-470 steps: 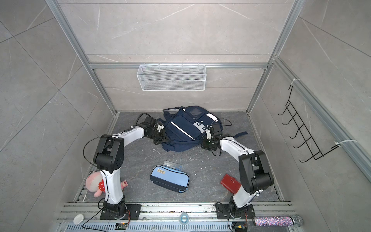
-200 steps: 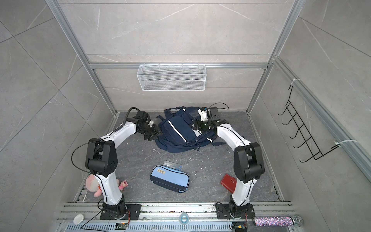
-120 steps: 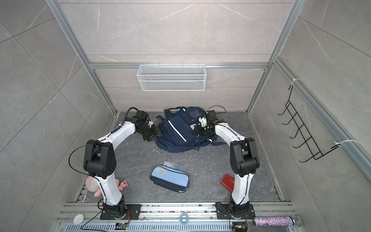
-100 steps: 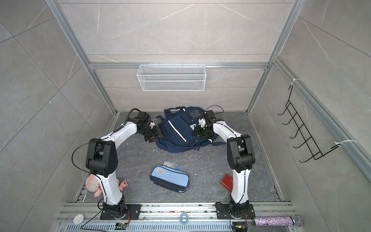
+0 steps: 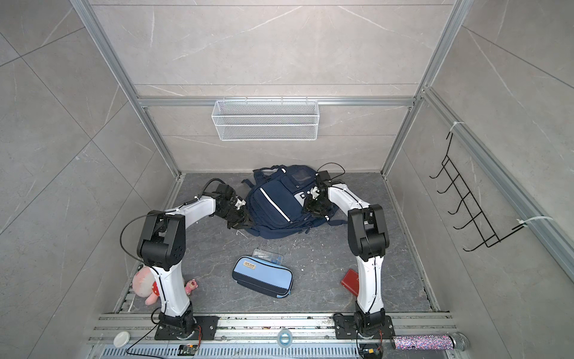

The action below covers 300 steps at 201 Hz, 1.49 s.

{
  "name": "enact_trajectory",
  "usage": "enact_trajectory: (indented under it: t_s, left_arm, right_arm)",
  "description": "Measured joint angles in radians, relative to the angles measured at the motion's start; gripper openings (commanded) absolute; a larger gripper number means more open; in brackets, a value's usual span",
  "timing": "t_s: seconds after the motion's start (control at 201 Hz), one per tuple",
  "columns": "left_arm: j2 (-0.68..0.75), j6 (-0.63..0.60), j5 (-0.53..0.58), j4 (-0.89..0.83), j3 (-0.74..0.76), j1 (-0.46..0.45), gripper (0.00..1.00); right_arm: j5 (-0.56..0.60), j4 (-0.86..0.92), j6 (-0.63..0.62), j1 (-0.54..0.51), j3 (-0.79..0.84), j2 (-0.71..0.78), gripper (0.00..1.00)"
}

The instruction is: Pack the student bag

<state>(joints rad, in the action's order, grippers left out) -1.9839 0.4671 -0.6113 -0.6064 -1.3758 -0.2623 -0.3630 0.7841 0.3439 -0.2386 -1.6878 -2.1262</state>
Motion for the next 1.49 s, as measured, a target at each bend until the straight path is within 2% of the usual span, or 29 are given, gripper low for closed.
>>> enact_trajectory:
  t_s: [0.144, 0.239, 0.324, 0.433, 0.697, 0.881, 0.961, 1.066, 1.18, 1.315, 1.389, 1.494]
  left_arm:
    - [-0.011, -0.004, -0.005, 0.006, 0.000, 0.000, 0.27]
    - [-0.013, -0.004, -0.010, 0.009, 0.000, 0.000, 0.26]
    - [-0.014, -0.003, -0.010, 0.010, 0.000, 0.000, 0.26]
    - [-0.014, 0.003, -0.010, 0.015, 0.002, 0.000, 0.26]
    - [-0.014, 0.019, -0.010, 0.031, 0.010, -0.002, 0.25]
    - [-0.014, 0.029, -0.009, 0.035, 0.014, -0.002, 0.24]
    - [-0.013, 0.031, -0.009, 0.040, 0.018, -0.002, 0.24]
    - [-0.013, 0.035, -0.008, 0.047, 0.022, -0.002, 0.20]
    - [-0.012, 0.036, -0.008, 0.052, 0.025, -0.002, 0.19]
    - [-0.012, 0.038, -0.009, 0.055, 0.028, -0.002, 0.14]
    - [-0.011, 0.042, -0.010, 0.058, 0.029, -0.002, 0.00]
    - [-0.010, 0.055, -0.018, 0.064, 0.032, -0.002, 0.00]
  right_arm:
    - [-0.035, 0.001, -0.026, 0.008, -0.009, -0.030, 0.63]
    - [-0.075, 0.011, -0.049, 0.018, -0.033, -0.056, 0.60]
    - [-0.100, 0.017, -0.061, 0.024, -0.040, -0.062, 0.54]
    - [-0.128, 0.010, -0.086, 0.027, -0.040, -0.064, 0.41]
    - [-0.163, 0.014, -0.133, 0.032, -0.046, -0.074, 0.32]
    - [-0.164, 0.029, -0.180, 0.032, -0.049, -0.074, 0.22]
    - [-0.162, 0.042, -0.204, 0.032, -0.052, -0.074, 0.13]
    - [-0.146, 0.059, -0.230, 0.030, -0.051, -0.074, 0.05]
    - [-0.134, 0.053, -0.237, 0.025, -0.042, -0.071, 0.00]
    - [-0.133, -0.002, -0.241, 0.024, 0.021, -0.028, 0.00]
    - [-0.147, -0.052, -0.249, 0.020, 0.082, 0.022, 0.00]
    - [-0.166, -0.119, -0.282, -0.008, 0.171, 0.108, 0.00]
